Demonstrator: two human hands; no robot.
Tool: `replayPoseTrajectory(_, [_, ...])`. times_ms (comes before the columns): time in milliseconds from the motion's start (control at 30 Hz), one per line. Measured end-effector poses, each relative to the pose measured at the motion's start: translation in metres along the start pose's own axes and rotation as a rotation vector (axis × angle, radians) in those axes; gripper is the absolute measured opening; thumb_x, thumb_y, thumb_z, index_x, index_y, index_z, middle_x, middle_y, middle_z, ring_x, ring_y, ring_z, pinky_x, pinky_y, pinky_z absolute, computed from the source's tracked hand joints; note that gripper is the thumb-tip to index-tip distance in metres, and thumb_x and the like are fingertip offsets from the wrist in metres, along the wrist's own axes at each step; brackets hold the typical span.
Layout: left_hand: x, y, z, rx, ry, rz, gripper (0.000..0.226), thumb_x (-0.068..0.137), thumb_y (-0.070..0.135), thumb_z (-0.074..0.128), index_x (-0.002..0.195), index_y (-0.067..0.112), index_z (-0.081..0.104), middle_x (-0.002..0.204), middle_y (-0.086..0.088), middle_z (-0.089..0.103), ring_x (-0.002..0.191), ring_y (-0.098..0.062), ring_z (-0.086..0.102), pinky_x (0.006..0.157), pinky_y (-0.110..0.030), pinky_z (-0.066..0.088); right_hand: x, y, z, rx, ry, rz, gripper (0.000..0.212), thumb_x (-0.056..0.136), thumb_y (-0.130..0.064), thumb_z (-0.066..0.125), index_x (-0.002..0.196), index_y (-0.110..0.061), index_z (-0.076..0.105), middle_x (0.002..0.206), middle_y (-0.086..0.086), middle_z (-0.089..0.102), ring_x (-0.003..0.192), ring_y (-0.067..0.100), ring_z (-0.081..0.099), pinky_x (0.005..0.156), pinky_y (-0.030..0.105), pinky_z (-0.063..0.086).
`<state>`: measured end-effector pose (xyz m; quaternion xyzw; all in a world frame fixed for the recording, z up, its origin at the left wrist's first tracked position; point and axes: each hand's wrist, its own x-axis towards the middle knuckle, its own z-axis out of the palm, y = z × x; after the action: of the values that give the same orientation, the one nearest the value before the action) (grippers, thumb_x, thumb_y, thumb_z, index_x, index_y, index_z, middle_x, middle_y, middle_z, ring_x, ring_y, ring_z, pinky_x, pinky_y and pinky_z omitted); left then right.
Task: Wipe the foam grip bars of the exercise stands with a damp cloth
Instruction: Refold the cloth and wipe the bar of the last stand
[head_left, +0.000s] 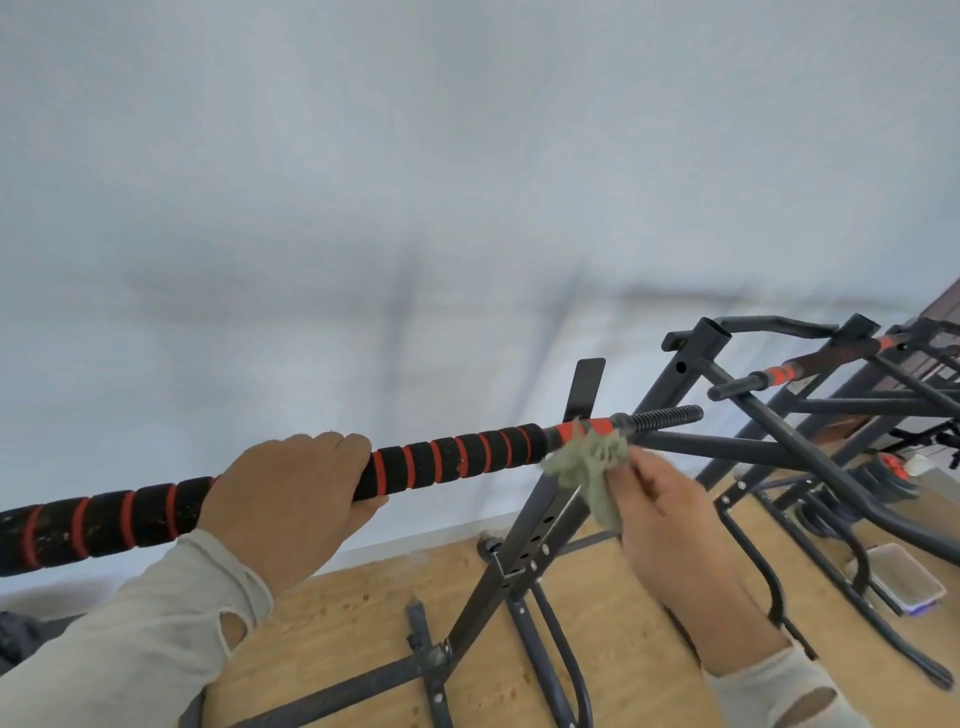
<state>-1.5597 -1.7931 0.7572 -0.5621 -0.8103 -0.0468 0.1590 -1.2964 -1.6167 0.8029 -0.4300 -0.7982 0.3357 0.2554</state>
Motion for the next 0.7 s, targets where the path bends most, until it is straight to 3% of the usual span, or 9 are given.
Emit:
replayPoseTrajectory(100, [-0.001, 0.001, -0.004, 0.009, -0.020, -0.007, 0.038, 0.075, 0.053, 0.073, 0.075, 0.025, 0.049, 0.053, 0.011, 0.041, 0.040, -0.012, 0.037, 0.042, -0.023, 0.025, 0.018, -0.029, 0.005, 0.004, 0.046, -0.208, 0.025, 0.106, -0.039, 0.047, 0.090, -0.039, 0.065, 0.066, -0.002, 0.062, 0.050, 0.006, 0.044, 0.046, 0.021, 0.038])
replayPoseTrajectory(200, [-0.001, 0.002, -0.008, 0.001, -0.042, -0.015, 0.039, 0.072, 0.052, 0.077, 0.074, 0.024, 0.049, 0.052, 0.011, 0.039, 0.039, -0.012, 0.033, 0.044, -0.022, 0.020, 0.038, -0.036, 0.039, -0.402, -0.066, -0.400, 0.023, 0.108, -0.035, 0.043, 0.101, -0.026, 0.063, 0.072, -0.006, 0.060, 0.068, 0.011, 0.056, 0.068, 0.034, 0.052])
replayPoseTrajectory(267, [0.001, 0.003, -0.008, 0.002, -0.052, -0.010, 0.039, 0.073, 0.053, 0.075, 0.074, 0.025, 0.049, 0.053, 0.011, 0.039, 0.041, -0.012, 0.033, 0.044, -0.022, 0.020, 0.042, -0.028, 0.059, -0.520, -0.033, -0.420, 0.025, 0.106, -0.032, 0.039, 0.101, -0.019, 0.060, 0.080, -0.005, 0.063, 0.077, 0.018, 0.058, 0.076, 0.041, 0.054])
replayPoseTrajectory(367, [0.002, 0.005, -0.008, -0.002, -0.010, -0.009, 0.034, 0.085, 0.058, 0.061, 0.083, 0.028, 0.046, 0.062, 0.010, 0.046, 0.050, -0.013, 0.043, 0.048, -0.027, 0.027, 0.030, -0.033, 0.087, -0.457, 0.085, -0.482, 0.020, 0.101, -0.025, 0.041, 0.096, -0.021, 0.061, 0.082, -0.006, 0.062, 0.079, 0.017, 0.055, 0.074, 0.038, 0.053])
replayPoseTrajectory(467, [0.004, 0.004, -0.014, -0.054, -0.084, -0.079, 0.032, 0.094, 0.063, 0.041, 0.090, 0.032, 0.036, 0.079, 0.010, 0.051, 0.068, -0.014, 0.052, 0.053, -0.029, 0.029, 0.008, -0.058, 0.123, -0.391, 0.021, -0.649, 0.024, 0.097, -0.014, 0.048, 0.109, -0.018, 0.069, 0.100, -0.003, 0.073, 0.095, 0.019, 0.063, 0.095, 0.034, 0.049])
replayPoseTrajectory(533, [0.006, 0.002, -0.020, -0.070, -0.137, -0.100, 0.033, 0.095, 0.064, 0.039, 0.089, 0.032, 0.035, 0.081, 0.010, 0.052, 0.069, -0.015, 0.052, 0.054, -0.030, 0.029, 0.007, -0.062, 0.128, -0.393, -0.064, -0.729, 0.033, 0.097, -0.014, 0.044, 0.117, -0.020, 0.069, 0.114, -0.005, 0.074, 0.110, 0.018, 0.065, 0.108, 0.037, 0.043])
replayPoseTrajectory(633, [0.007, 0.003, -0.021, -0.037, -0.184, -0.103, 0.033, 0.094, 0.062, 0.042, 0.090, 0.030, 0.039, 0.081, 0.009, 0.052, 0.067, -0.015, 0.052, 0.057, -0.031, 0.035, 0.032, -0.044, 0.092, -0.695, -0.103, -0.690, 0.040, 0.091, -0.013, 0.039, 0.116, -0.025, 0.067, 0.115, -0.007, 0.073, 0.107, 0.018, 0.066, 0.115, 0.040, 0.041])
replayPoseTrajectory(700, [0.008, 0.005, -0.023, -0.058, -0.211, -0.107, 0.034, 0.093, 0.062, 0.045, 0.096, 0.029, 0.044, 0.084, 0.009, 0.055, 0.070, -0.016, 0.055, 0.060, -0.031, 0.039, 0.044, -0.039, 0.065, -0.840, -0.101, -0.527, 0.025, 0.091, -0.005, 0.046, 0.101, -0.022, 0.062, 0.092, -0.004, 0.070, 0.093, 0.022, 0.062, 0.098, 0.041, 0.052])
